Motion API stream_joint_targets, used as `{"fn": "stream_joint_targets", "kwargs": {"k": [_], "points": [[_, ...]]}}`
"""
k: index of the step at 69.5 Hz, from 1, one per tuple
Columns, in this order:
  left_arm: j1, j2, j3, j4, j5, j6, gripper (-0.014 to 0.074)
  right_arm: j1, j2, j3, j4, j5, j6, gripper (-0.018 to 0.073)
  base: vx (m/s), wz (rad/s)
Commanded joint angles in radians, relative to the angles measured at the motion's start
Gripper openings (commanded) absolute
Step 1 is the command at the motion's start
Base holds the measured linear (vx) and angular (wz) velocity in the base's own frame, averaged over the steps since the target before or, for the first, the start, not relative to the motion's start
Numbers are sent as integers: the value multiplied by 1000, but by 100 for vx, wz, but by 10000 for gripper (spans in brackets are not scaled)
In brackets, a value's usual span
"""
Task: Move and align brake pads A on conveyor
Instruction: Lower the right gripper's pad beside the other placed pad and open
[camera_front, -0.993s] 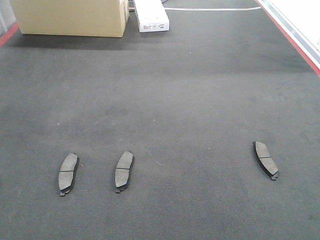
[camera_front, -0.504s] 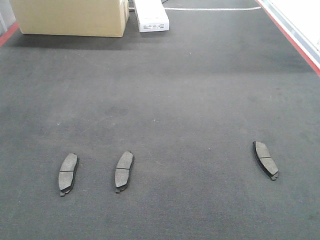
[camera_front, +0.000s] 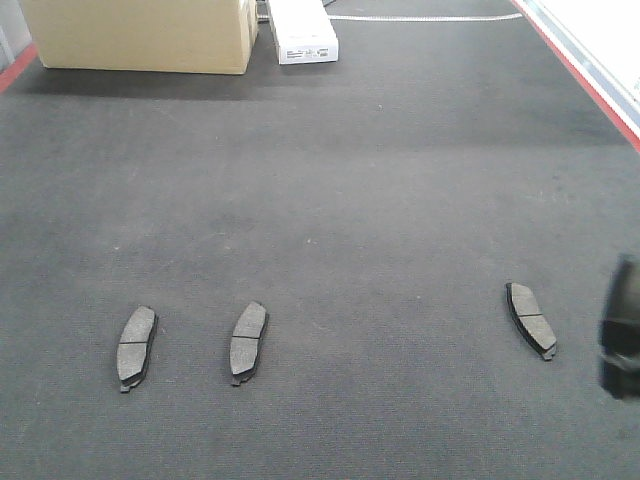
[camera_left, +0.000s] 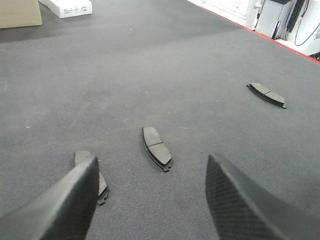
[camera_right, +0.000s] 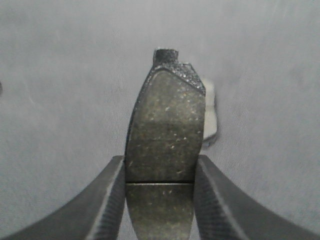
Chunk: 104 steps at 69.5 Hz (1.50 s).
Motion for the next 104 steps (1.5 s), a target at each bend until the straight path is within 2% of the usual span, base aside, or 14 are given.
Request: {"fn": "stream_joint_targets", "kwargs": {"k": [1,10,20,27,39,50,64,76,84,95,104], "points": [[-8,13,-22,0,-61,-2,450,-4,137,-87,1,-53,3,15,0,0],[-8,13,-22,0,-61,-2,450,-4,356,-178,1,-15,45,23,0,0],[-8,13,-22,0,-61,-2,450,9,594,-296,15,56,44,26,0,0],[-8,13,-22,0,-61,-2,450,56,725,-374,11,82,59,26,0,0],[-8,13,-22,0,-61,-2,450,172,910,-512,8,70,163,29,0,0],[-8,13,-22,0,-61,-2,450,210,1044,-607,9,97,240,36,0,0],[-8,13,-22,0,-61,-2,450,213,1115,-648,9,108,241,130,0,0],[-8,13,-22,0,-61,-2,450,211,1130,-655,6,102,241,327,0,0],[-8,13,-22,0,-61,-2,450,211,1119,-671,-29,114,247,429,0,0],[-8,13,-22,0,-61,-2,450,183,1057,-671,-74,129,242,460,0,0],[-8,13,-22,0,-61,-2,450,130,973,-669,-72,166,131,460,0,0]]}}
